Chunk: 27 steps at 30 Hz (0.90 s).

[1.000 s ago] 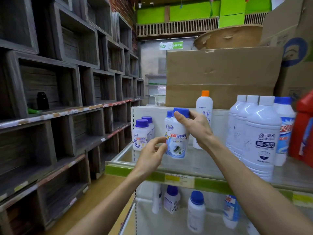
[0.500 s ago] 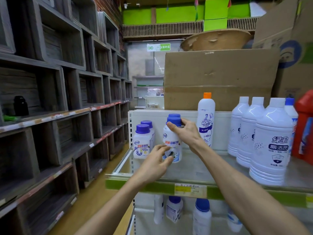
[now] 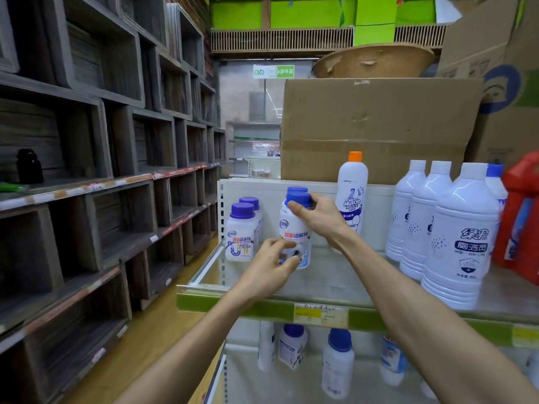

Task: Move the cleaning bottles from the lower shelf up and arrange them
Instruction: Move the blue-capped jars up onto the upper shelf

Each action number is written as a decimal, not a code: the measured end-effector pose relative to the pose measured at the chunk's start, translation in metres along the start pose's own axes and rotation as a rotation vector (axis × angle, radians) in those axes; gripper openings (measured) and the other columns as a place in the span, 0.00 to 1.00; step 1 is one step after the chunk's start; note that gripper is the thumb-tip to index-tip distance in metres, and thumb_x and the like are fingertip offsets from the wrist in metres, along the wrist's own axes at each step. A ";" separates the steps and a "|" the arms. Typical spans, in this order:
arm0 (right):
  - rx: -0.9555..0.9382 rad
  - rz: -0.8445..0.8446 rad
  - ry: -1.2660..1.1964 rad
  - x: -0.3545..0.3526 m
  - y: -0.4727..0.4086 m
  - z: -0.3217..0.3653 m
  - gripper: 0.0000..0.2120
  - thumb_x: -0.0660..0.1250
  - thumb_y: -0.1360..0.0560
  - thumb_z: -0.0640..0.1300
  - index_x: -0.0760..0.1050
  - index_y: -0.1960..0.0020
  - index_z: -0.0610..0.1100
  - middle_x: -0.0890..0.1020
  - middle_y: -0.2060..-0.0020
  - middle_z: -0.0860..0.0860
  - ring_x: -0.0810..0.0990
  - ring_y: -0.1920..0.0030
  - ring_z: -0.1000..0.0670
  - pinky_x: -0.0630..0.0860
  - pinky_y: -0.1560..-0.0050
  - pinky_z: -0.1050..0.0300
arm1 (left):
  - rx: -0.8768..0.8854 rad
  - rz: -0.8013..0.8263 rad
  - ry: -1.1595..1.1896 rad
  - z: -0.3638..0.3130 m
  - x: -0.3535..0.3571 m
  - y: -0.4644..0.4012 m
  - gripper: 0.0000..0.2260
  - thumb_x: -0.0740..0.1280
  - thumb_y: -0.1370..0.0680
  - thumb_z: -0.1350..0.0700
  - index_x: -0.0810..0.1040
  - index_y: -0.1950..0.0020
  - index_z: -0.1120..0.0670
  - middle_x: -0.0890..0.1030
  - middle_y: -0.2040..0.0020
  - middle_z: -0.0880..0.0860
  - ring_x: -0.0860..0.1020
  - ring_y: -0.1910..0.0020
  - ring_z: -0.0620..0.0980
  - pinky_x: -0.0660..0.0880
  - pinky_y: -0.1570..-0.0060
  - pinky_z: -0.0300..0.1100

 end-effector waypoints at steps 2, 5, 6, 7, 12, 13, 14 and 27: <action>-0.003 0.001 0.033 -0.003 0.000 0.002 0.15 0.73 0.22 0.45 0.78 0.38 0.42 0.85 0.45 0.45 0.83 0.43 0.45 0.79 0.39 0.48 | 0.003 -0.044 0.055 -0.003 0.002 0.002 0.16 0.65 0.18 0.53 0.75 0.30 0.53 0.72 0.33 0.52 0.77 0.36 0.48 0.76 0.36 0.44; -0.002 0.017 0.101 -0.006 -0.001 0.004 0.17 0.72 0.22 0.46 0.77 0.35 0.41 0.84 0.42 0.45 0.82 0.42 0.44 0.77 0.36 0.45 | 0.007 -0.118 0.122 -0.010 0.006 0.009 0.12 0.66 0.18 0.55 0.78 0.34 0.53 0.74 0.37 0.53 0.79 0.39 0.48 0.79 0.40 0.47; -0.005 0.031 0.107 -0.006 -0.001 0.004 0.18 0.72 0.22 0.47 0.77 0.35 0.42 0.83 0.41 0.46 0.82 0.41 0.44 0.77 0.35 0.45 | 0.009 -0.130 0.143 -0.011 0.007 0.012 0.12 0.66 0.18 0.55 0.78 0.35 0.53 0.74 0.37 0.52 0.79 0.40 0.47 0.80 0.42 0.49; -0.008 0.042 0.101 -0.007 -0.001 0.004 0.19 0.72 0.22 0.47 0.76 0.34 0.43 0.82 0.40 0.49 0.82 0.40 0.45 0.76 0.34 0.46 | 0.017 -0.142 0.159 -0.013 0.009 0.016 0.11 0.66 0.18 0.55 0.79 0.36 0.52 0.75 0.38 0.52 0.79 0.41 0.46 0.81 0.42 0.49; -0.051 -0.081 0.044 -0.023 0.010 0.014 0.25 0.71 0.23 0.54 0.73 0.30 0.44 0.78 0.40 0.52 0.79 0.41 0.51 0.76 0.36 0.52 | 0.140 -0.117 0.354 -0.023 0.013 0.047 0.09 0.65 0.18 0.50 0.82 0.42 0.51 0.85 0.49 0.52 0.85 0.51 0.51 0.82 0.48 0.47; -0.087 -0.102 0.032 -0.027 0.014 0.020 0.22 0.71 0.22 0.54 0.75 0.32 0.45 0.80 0.42 0.52 0.80 0.43 0.52 0.77 0.38 0.53 | 0.171 -0.088 0.384 -0.021 0.016 0.056 0.10 0.65 0.18 0.48 0.82 0.44 0.51 0.85 0.54 0.54 0.85 0.55 0.53 0.82 0.52 0.47; -0.129 -0.109 0.017 -0.030 0.019 0.027 0.18 0.70 0.21 0.53 0.76 0.36 0.45 0.82 0.45 0.53 0.81 0.46 0.53 0.78 0.41 0.54 | 0.189 -0.058 0.402 -0.018 0.021 0.065 0.11 0.64 0.18 0.47 0.83 0.45 0.52 0.84 0.58 0.55 0.84 0.60 0.54 0.81 0.57 0.47; -0.557 0.002 -0.168 -0.068 0.163 0.050 0.04 0.68 0.20 0.44 0.79 0.53 0.48 0.84 0.62 0.54 0.83 0.60 0.54 0.83 0.55 0.53 | -0.144 -0.003 0.468 0.082 0.128 0.106 0.19 0.66 0.20 0.41 0.84 0.51 0.56 0.83 0.63 0.55 0.81 0.66 0.54 0.75 0.67 0.44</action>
Point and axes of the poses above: each hand's wrist, its own y-axis away from the middle knuckle, its own x-axis out of the palm, z = x × y, the point moved 2 cm from there along -y, towards the middle knuckle
